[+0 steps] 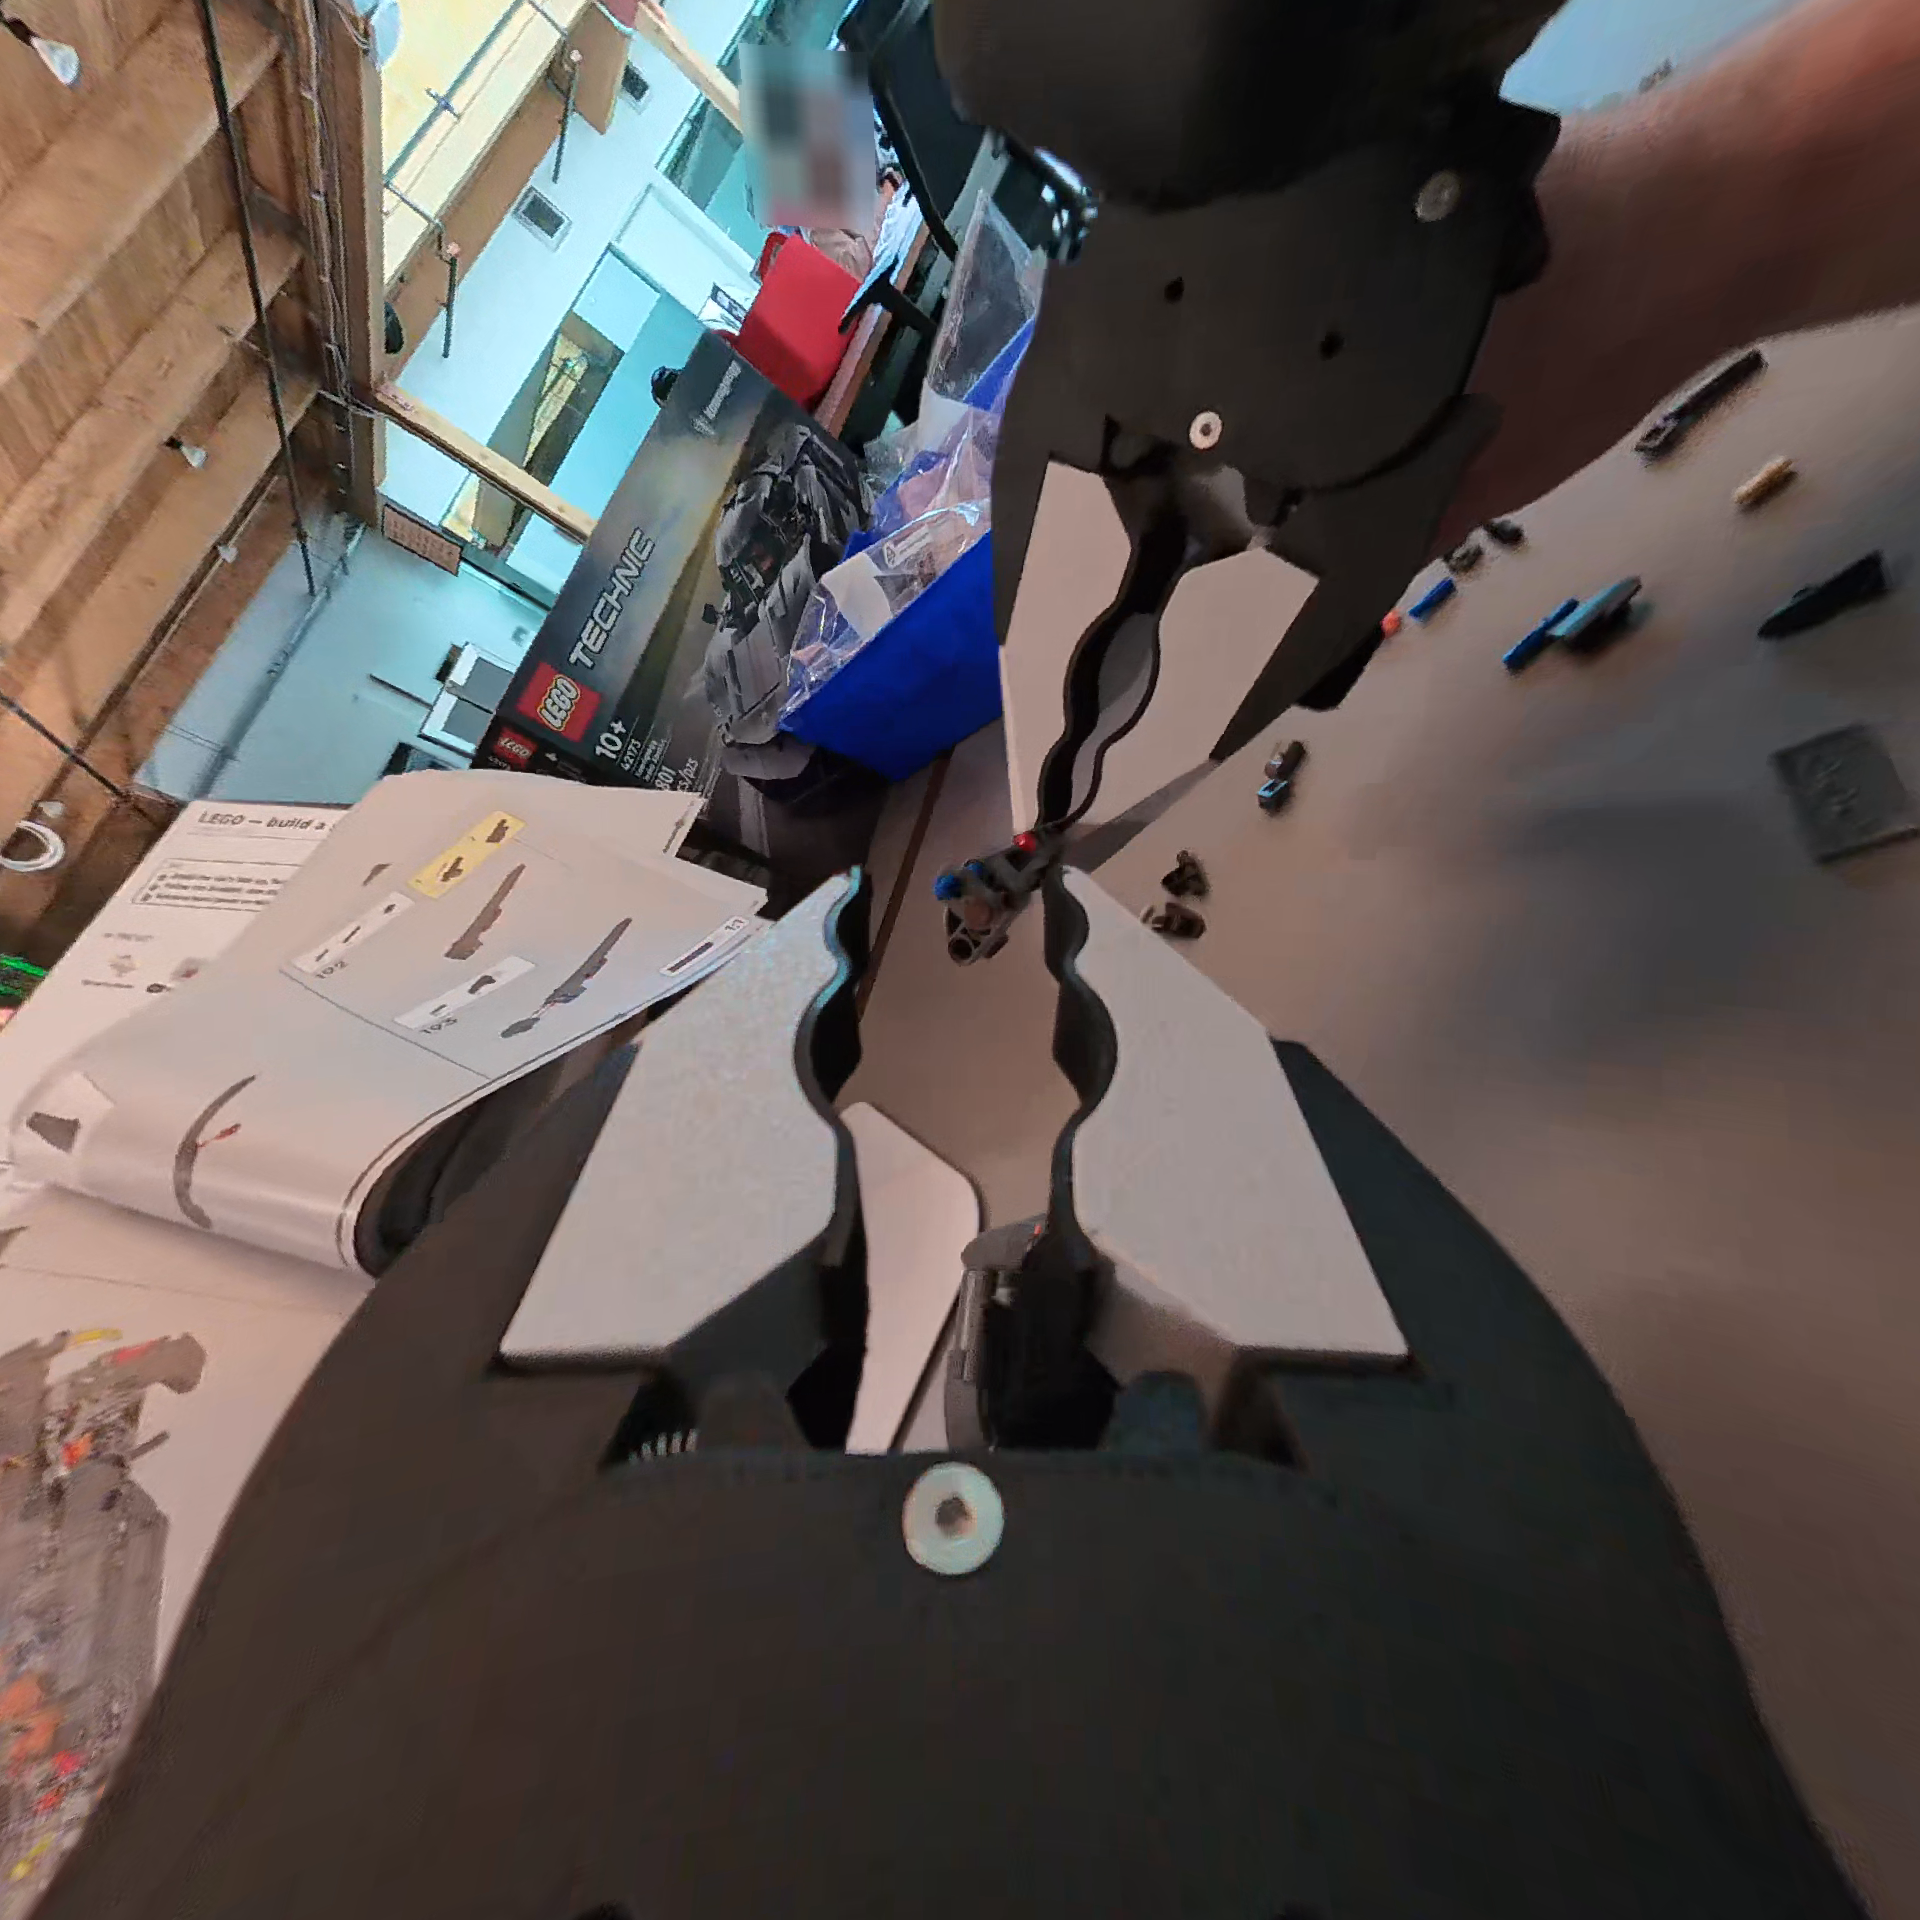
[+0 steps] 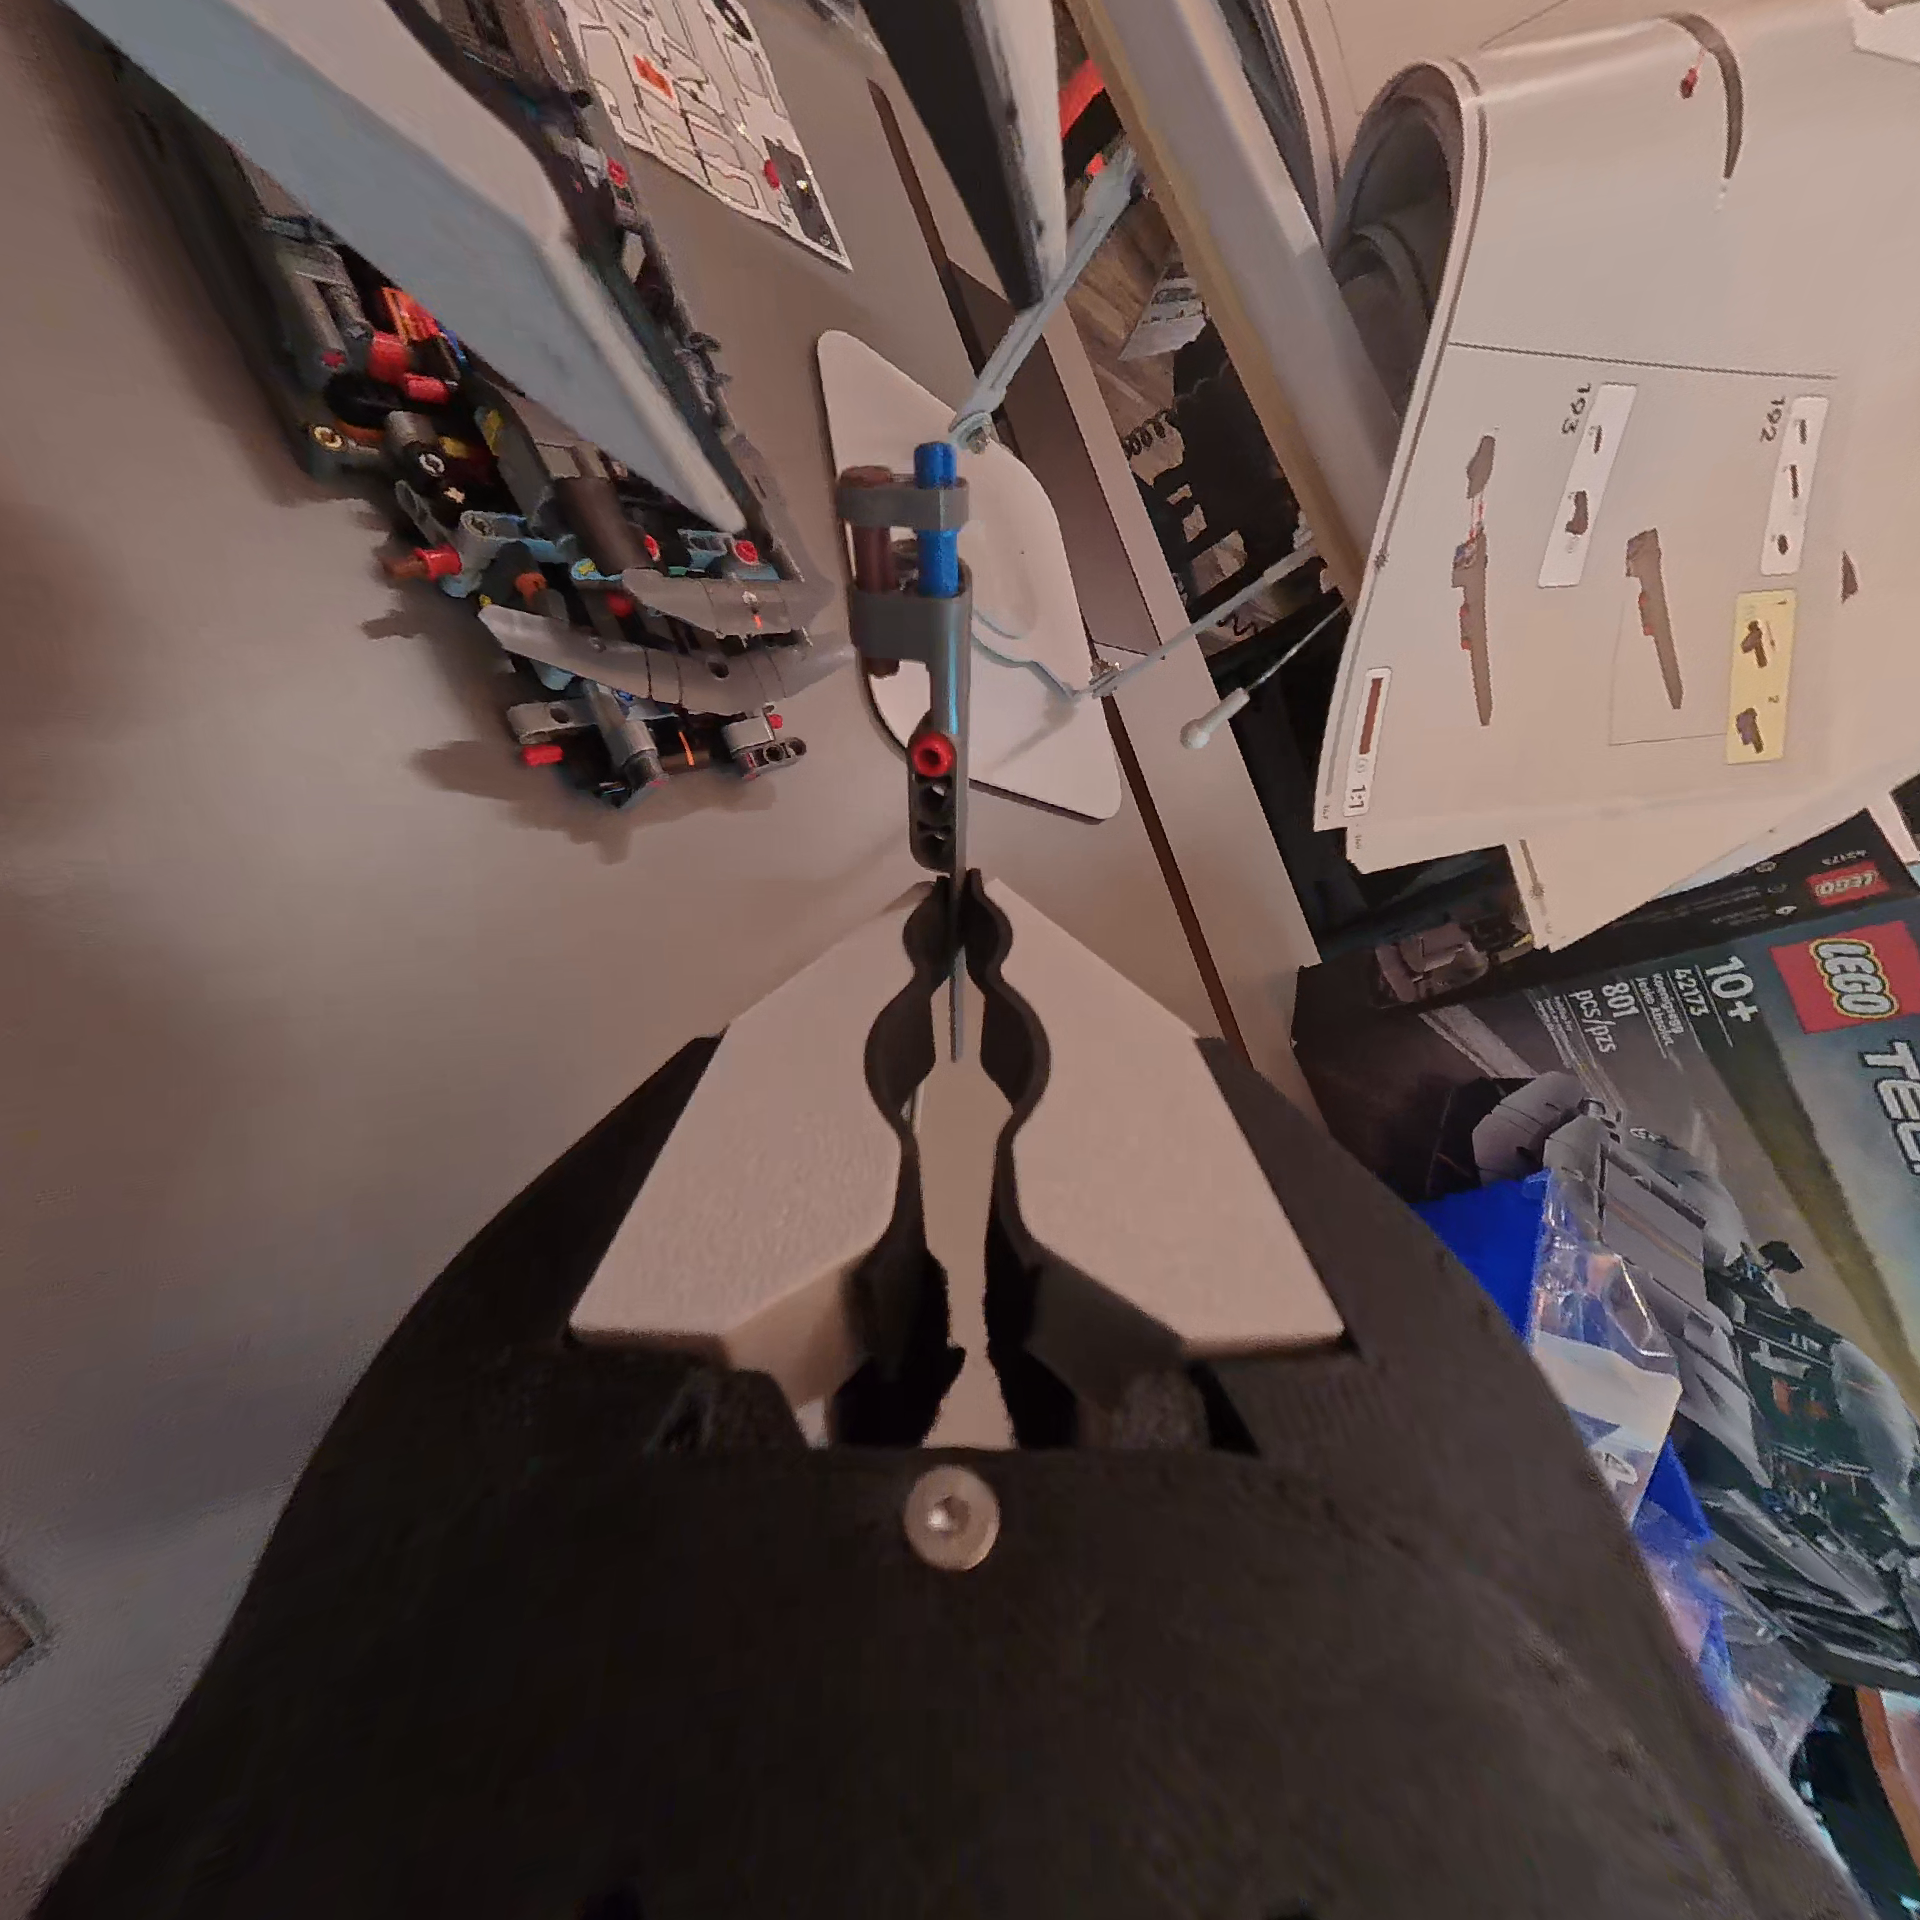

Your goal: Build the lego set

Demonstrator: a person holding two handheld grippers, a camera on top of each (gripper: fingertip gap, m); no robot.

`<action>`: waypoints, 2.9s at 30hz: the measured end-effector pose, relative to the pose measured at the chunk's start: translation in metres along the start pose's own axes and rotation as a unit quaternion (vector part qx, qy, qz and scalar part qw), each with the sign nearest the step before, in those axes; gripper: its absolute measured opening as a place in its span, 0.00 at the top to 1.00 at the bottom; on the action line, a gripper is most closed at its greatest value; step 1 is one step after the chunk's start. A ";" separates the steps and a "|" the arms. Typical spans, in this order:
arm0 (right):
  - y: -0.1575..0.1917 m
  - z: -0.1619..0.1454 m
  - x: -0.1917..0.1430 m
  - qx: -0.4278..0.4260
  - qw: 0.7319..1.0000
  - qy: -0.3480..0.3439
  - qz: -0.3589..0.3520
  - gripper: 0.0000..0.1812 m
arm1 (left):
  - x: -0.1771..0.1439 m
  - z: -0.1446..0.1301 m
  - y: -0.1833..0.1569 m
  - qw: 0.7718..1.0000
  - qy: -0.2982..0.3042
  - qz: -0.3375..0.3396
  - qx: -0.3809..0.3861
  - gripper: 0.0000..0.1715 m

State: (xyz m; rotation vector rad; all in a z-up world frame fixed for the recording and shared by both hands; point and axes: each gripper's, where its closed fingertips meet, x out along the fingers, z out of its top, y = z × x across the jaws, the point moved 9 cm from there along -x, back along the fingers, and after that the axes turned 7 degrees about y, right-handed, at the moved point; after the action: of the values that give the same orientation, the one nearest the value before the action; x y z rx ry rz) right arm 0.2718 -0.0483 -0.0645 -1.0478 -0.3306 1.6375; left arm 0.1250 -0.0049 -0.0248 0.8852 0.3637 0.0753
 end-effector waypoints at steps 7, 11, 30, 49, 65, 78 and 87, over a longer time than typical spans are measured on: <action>0.006 0.003 0.001 -0.023 1.000 -0.004 0.008 1.00 | 0.004 -0.005 0.001 0.997 0.015 -0.041 -0.062 0.89; 0.003 0.002 0.000 -0.009 1.000 -0.001 -0.006 1.00 | 0.009 -0.009 0.004 0.988 0.016 -0.074 -0.135 0.93; 0.000 0.000 0.000 -0.010 1.000 0.010 -0.018 1.00 | 0.007 -0.014 0.020 0.942 -0.035 -0.131 -0.308 0.97; 0.005 0.007 -0.011 0.061 0.978 -0.096 0.174 1.00 | -0.019 0.007 0.018 0.984 -0.017 -0.161 -0.072 0.97; 0.010 0.012 -0.020 0.035 0.967 -0.127 0.218 1.00 | -0.030 0.026 0.016 0.969 0.031 -0.241 0.038 0.97; 0.017 0.021 -0.028 0.034 0.950 -0.155 0.268 1.00 | -0.037 0.045 0.012 0.948 0.088 -0.280 0.122 0.97; 0.014 0.021 -0.028 0.083 0.929 -0.167 0.320 1.00 | -0.036 0.051 0.023 0.957 0.096 -0.248 0.112 0.92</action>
State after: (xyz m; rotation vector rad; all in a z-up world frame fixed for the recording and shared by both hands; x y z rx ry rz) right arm 0.2466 -0.0716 -0.0490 -0.7798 -0.0614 2.3974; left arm 0.1105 -0.0360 0.0327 0.9900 0.7797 -0.3533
